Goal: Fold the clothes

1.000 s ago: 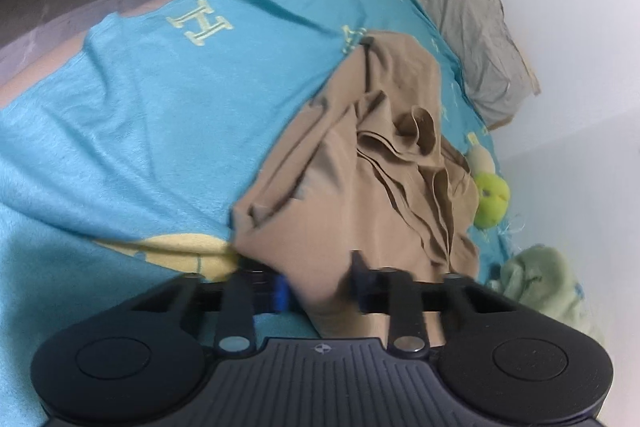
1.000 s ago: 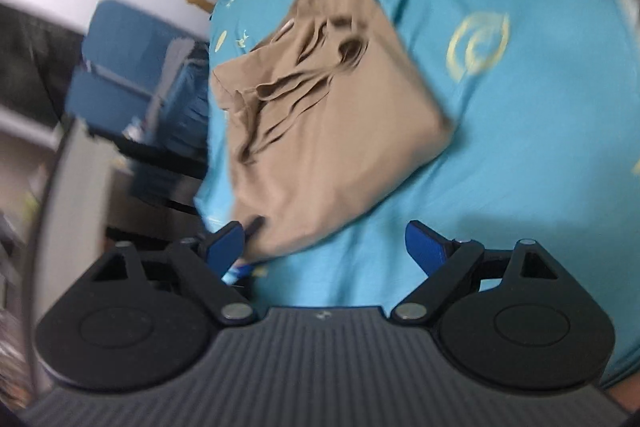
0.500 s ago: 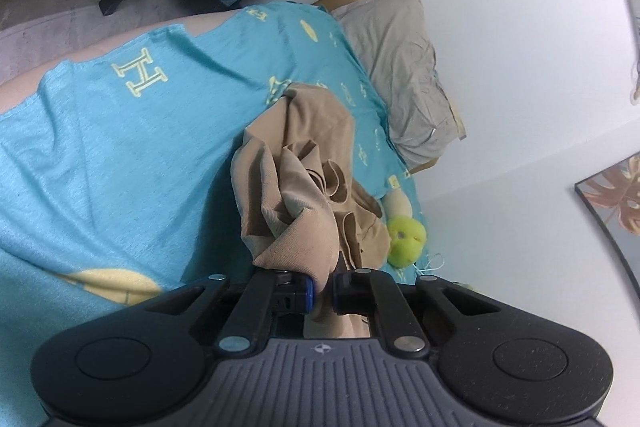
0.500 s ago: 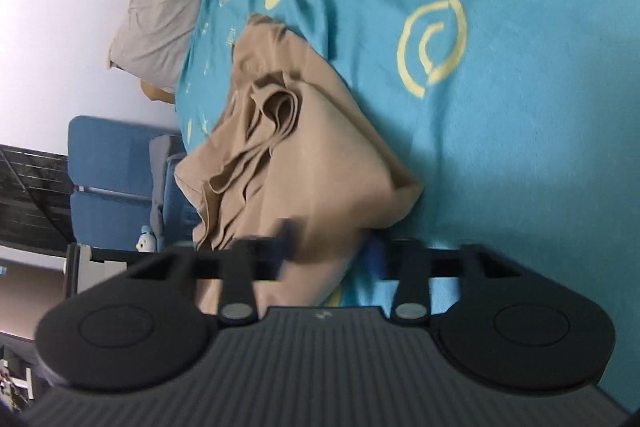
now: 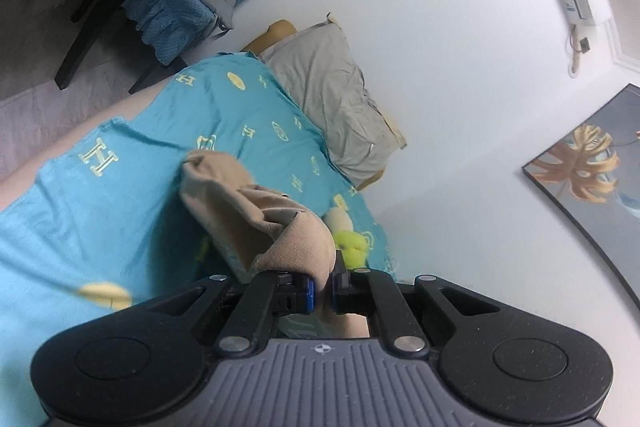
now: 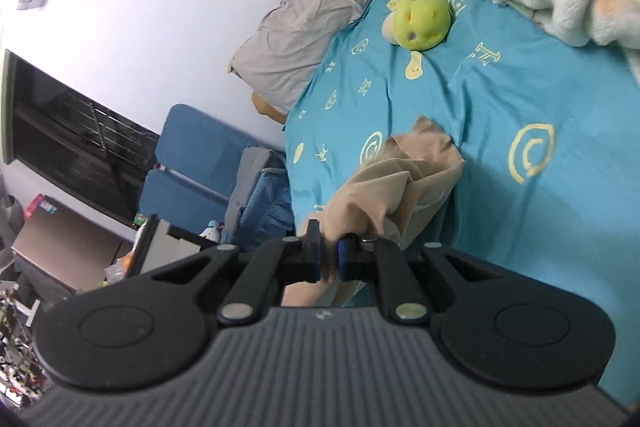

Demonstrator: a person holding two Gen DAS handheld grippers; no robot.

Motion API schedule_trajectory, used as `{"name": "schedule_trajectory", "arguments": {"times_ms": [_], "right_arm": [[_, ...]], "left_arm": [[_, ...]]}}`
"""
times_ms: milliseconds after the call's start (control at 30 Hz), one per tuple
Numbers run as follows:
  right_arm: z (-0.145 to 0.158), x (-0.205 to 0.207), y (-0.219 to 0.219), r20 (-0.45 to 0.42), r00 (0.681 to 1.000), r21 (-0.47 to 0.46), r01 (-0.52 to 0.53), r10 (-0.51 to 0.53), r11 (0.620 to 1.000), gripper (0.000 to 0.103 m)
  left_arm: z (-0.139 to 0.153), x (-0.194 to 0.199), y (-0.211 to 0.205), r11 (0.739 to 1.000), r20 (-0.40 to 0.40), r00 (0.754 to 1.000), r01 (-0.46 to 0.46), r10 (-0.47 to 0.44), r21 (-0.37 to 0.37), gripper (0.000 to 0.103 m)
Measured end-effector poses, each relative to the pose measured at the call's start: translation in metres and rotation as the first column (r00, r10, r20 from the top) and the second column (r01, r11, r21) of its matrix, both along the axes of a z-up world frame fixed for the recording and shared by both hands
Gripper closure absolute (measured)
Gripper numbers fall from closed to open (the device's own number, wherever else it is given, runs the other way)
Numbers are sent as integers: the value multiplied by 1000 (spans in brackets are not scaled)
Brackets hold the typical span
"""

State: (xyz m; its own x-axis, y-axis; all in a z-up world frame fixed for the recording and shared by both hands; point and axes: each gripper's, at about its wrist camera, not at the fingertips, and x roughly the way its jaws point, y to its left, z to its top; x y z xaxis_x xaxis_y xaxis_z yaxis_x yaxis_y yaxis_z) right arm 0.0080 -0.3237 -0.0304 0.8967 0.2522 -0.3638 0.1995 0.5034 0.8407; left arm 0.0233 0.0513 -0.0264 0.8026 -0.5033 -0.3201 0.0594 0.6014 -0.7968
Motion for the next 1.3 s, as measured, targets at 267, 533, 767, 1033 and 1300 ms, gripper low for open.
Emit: {"name": "schedule_trajectory", "arguments": {"times_ms": [267, 533, 767, 1033, 1300], "right_arm": [[29, -93, 28, -27, 1000, -63, -2, 0, 998, 92], [29, -46, 32, -55, 998, -134, 7, -14, 991, 92], [-3, 48, 27, -194, 981, -179, -46, 10, 983, 92], [-75, 104, 9, -267, 963, -69, -70, 49, 995, 92], [-86, 126, 19, -313, 948, -147, -104, 53, 984, 91]], "left_arm": [[31, -95, 16, 998, -111, 994, -3, 10, 63, 96], [37, -48, 3, 987, -123, 991, -25, 45, 160, 95], [4, 57, -21, 954, -158, 985, -13, 63, 299, 94], [-68, 120, -28, 933, -125, 992, 17, 30, 359, 93], [-92, 137, -30, 909, -119, 993, 39, 12, 416, 91]]}}
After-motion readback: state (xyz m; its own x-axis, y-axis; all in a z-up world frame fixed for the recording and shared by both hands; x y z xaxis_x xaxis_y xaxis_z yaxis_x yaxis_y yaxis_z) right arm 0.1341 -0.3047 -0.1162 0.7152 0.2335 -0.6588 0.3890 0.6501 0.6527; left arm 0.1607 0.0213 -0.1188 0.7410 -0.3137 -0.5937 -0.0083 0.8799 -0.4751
